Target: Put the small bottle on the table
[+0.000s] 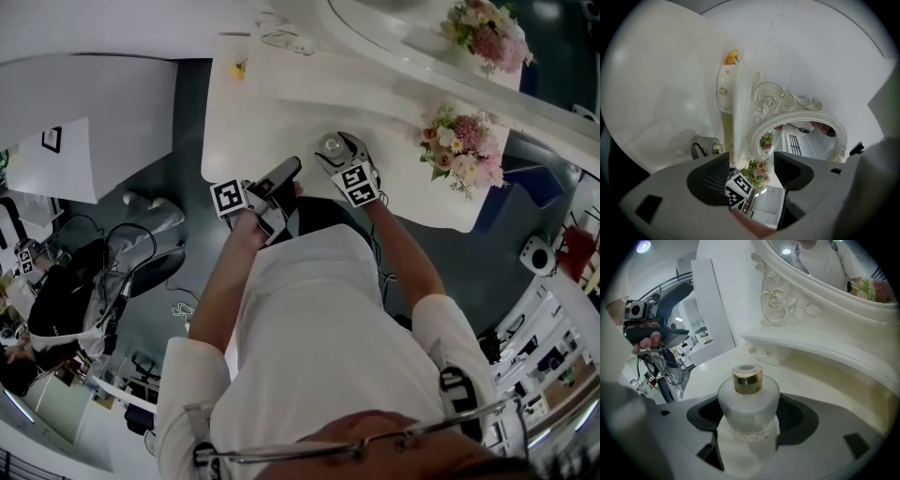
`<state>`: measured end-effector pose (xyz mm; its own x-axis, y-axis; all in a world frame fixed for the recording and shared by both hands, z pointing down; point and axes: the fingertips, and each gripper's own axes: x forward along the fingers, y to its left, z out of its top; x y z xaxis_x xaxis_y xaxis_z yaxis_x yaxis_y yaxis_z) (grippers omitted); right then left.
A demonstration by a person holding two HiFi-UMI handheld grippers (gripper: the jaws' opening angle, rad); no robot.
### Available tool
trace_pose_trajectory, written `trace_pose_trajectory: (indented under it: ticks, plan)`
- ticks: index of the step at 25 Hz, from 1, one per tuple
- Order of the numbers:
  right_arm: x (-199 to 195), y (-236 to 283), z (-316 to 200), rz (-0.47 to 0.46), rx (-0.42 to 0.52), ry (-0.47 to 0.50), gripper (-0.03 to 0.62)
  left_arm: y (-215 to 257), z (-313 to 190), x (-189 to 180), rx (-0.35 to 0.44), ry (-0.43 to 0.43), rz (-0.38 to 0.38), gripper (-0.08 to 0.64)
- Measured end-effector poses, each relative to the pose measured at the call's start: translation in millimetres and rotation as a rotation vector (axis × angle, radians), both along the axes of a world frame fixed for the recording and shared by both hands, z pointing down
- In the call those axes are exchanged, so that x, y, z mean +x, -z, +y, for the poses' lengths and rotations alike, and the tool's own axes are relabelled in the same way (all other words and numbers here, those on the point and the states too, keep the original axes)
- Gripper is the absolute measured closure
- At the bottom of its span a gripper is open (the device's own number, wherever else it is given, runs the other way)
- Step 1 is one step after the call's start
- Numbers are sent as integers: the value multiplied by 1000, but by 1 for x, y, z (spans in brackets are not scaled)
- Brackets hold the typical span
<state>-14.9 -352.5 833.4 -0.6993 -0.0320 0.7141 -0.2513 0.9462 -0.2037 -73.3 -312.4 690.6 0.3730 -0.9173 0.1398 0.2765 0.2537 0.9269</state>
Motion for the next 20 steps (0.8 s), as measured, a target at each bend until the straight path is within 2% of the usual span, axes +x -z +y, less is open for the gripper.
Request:
trace_pose_trajectory:
  ticks: [6,14,20]
  plan:
    - [2,0,0,-9,-1,-22,249,4,-5,-4,4,-4,-17,267]
    - [7,-4,8,49,25,-5,235,6,1,9,7,-28,-22,267]
    - [6,1,6,37,32,-28,227,13,3,12,24,-35,-31,267]
